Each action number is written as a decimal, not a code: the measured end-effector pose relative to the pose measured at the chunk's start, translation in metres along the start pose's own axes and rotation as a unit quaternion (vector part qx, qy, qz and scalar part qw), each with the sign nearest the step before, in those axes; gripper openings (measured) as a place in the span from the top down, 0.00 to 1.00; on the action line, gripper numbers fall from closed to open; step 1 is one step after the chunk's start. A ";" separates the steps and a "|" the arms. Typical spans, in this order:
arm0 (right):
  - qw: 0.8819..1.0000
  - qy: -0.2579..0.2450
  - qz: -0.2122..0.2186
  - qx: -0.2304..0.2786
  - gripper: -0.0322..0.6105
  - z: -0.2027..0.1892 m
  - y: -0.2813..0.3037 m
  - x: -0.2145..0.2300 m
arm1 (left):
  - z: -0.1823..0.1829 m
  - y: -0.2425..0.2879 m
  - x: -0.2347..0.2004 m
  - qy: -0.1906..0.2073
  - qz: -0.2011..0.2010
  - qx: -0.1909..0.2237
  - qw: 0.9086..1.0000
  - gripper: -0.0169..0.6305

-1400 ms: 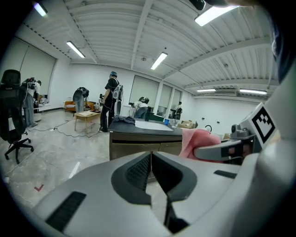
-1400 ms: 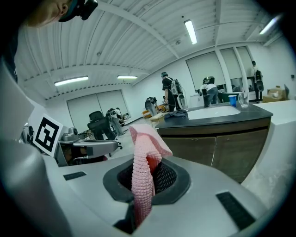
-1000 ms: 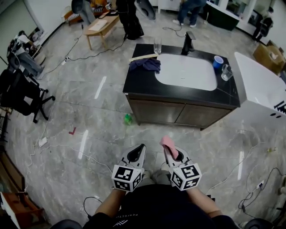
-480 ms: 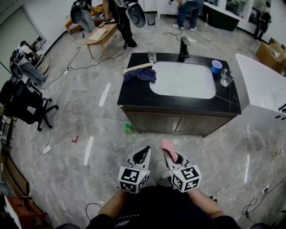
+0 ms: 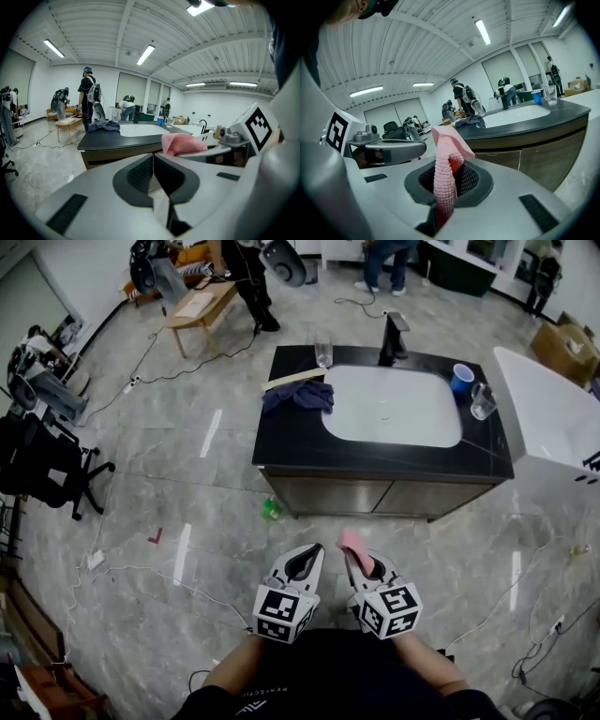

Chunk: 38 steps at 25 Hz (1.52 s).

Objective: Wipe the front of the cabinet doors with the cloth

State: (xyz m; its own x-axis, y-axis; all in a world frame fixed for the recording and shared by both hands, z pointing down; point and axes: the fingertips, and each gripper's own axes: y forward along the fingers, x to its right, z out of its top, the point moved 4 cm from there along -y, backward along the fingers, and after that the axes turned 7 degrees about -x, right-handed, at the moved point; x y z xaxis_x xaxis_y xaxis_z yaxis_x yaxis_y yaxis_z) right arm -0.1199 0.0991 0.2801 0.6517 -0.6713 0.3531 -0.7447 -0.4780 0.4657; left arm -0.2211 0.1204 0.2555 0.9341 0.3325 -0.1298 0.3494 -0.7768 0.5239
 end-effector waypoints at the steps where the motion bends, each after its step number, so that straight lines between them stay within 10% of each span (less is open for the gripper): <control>1: 1.000 0.002 0.000 0.000 0.89 0.002 0.009 -0.007 | -0.002 -0.003 -0.011 0.000 -0.002 -0.004 1.000 0.95; 14: 0.999 0.019 -0.020 -0.036 0.89 -0.005 0.100 -0.064 | -0.022 -0.019 -0.144 -0.030 0.005 -0.031 0.999 0.95; 38: 0.998 -0.031 -0.017 -0.056 0.89 -0.041 0.269 -0.040 | -0.100 0.069 -0.249 -0.049 0.031 -0.027 0.998 0.95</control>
State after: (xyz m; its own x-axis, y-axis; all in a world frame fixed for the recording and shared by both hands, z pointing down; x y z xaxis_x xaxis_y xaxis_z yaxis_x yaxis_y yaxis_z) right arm -0.3406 0.0207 0.4244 0.6638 -0.6913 0.2854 -0.6987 -0.4370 0.5664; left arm -0.4368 0.0371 0.4082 0.9575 0.2283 -0.1764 0.2885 -0.7634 0.5780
